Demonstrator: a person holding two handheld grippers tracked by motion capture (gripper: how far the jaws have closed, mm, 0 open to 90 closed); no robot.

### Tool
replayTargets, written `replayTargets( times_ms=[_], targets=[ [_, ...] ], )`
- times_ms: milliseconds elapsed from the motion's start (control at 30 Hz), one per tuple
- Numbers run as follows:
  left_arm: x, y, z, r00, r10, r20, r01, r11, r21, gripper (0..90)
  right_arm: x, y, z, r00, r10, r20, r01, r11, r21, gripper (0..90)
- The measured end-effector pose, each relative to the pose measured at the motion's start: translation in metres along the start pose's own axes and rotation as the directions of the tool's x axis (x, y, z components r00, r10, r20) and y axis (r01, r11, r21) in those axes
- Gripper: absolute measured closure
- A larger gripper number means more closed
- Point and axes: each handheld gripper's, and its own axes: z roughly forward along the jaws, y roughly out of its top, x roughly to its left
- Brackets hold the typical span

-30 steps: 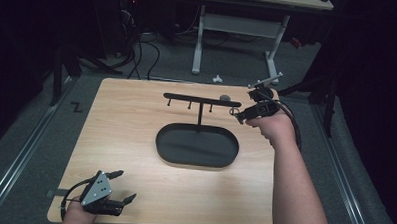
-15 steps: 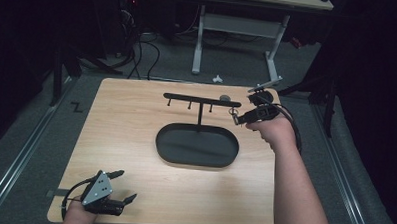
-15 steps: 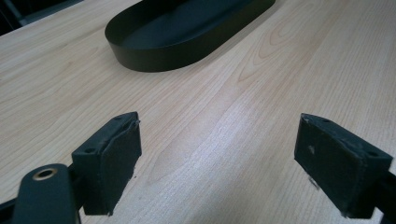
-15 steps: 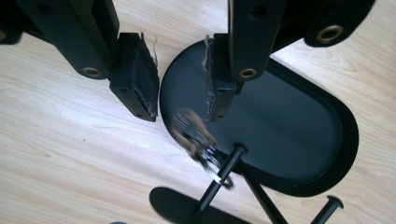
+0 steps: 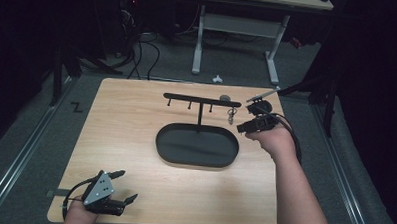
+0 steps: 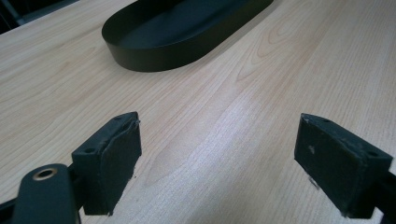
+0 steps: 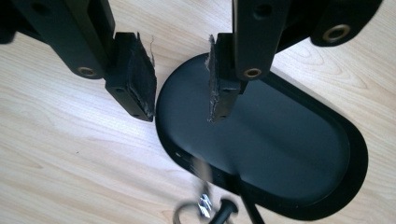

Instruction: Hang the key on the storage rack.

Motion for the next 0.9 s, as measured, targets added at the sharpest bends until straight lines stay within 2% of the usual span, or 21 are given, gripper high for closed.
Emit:
replayTargets(
  times_ms=[200,433,533,600,633,900],
  targets=[
    [0.000,0.000,0.001,1.0000,-0.001,0.001,0.001,1.0000,0.001,15.3,0.003,-0.016,0.008,1.0000,-0.006,0.001,0.006,1.000,-0.024,55.5],
    [-0.001,0.000,0.001,1.0000,0.004,0.003,-0.004,1.0000,0.006,15.3,0.014,-0.045,0.023,0.9997,-0.014,0.021,0.016,0.995,-0.100,48.2],
    [-0.001,0.000,0.001,1.0000,0.004,0.002,-0.004,1.0000,0.006,15.3,0.015,-0.062,0.032,0.9991,-0.023,0.035,0.027,0.990,-0.138,46.1],
    [-0.001,0.000,0.002,1.0000,0.004,0.003,-0.004,1.0000,0.008,15.3,0.015,-0.077,0.039,0.9988,-0.008,0.047,0.016,0.987,-0.160,44.7],
    [-0.001,0.000,0.002,1.0000,0.004,0.003,-0.004,0.9999,0.010,15.3,0.015,-0.077,0.039,0.9988,-0.008,0.047,0.016,0.987,-0.160,44.7],
    [-0.002,0.000,0.003,0.9999,0.009,0.005,-0.009,0.9998,0.018,15.3,0.016,-0.118,0.055,0.9974,0.009,0.072,0.009,0.972,-0.234,42.4]
  ],
)
